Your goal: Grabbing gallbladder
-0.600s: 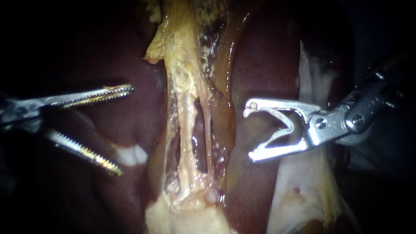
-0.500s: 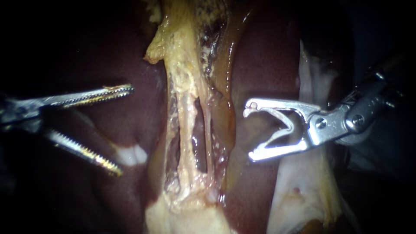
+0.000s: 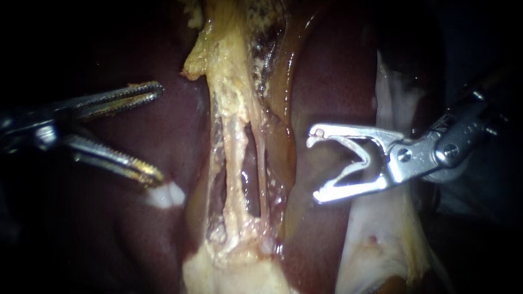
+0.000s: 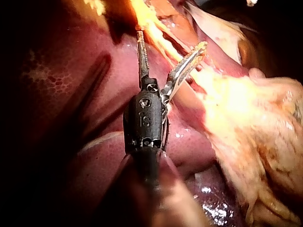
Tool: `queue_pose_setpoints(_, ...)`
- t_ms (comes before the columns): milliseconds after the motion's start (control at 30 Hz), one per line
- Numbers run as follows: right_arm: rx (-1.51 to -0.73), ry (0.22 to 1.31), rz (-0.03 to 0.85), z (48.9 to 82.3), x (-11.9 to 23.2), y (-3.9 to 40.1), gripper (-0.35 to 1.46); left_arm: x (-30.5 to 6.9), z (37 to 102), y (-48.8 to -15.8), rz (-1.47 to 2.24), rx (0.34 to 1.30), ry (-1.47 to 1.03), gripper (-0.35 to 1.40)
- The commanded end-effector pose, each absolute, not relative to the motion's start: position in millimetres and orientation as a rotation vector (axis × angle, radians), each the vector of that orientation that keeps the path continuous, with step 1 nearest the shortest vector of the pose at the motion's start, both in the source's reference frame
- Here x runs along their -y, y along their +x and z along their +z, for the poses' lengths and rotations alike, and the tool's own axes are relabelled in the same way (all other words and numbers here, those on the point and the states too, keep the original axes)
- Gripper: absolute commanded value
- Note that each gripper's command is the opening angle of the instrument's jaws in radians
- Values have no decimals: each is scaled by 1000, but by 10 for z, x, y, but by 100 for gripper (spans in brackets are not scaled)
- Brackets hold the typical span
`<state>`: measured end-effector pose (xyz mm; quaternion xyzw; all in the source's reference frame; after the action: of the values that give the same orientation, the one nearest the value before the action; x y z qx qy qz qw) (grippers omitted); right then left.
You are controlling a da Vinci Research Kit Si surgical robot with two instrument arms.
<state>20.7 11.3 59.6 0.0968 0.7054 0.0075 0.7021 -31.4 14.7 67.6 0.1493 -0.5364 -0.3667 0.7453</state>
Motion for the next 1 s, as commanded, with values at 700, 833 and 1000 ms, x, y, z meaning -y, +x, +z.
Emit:
queue_pose_setpoints(700,-1570,215,15,597,-112,207,60,-203,704,-353,-999,1161,390,81)
queue_pose_setpoints(833,-1570,215,15,597,-111,207,60,-209,709,-354,-1016,1159,400,73)
queue_pose_setpoints(1000,-1570,215,15,597,-112,207,60,-216,713,-352,-1061,1152,430,56)
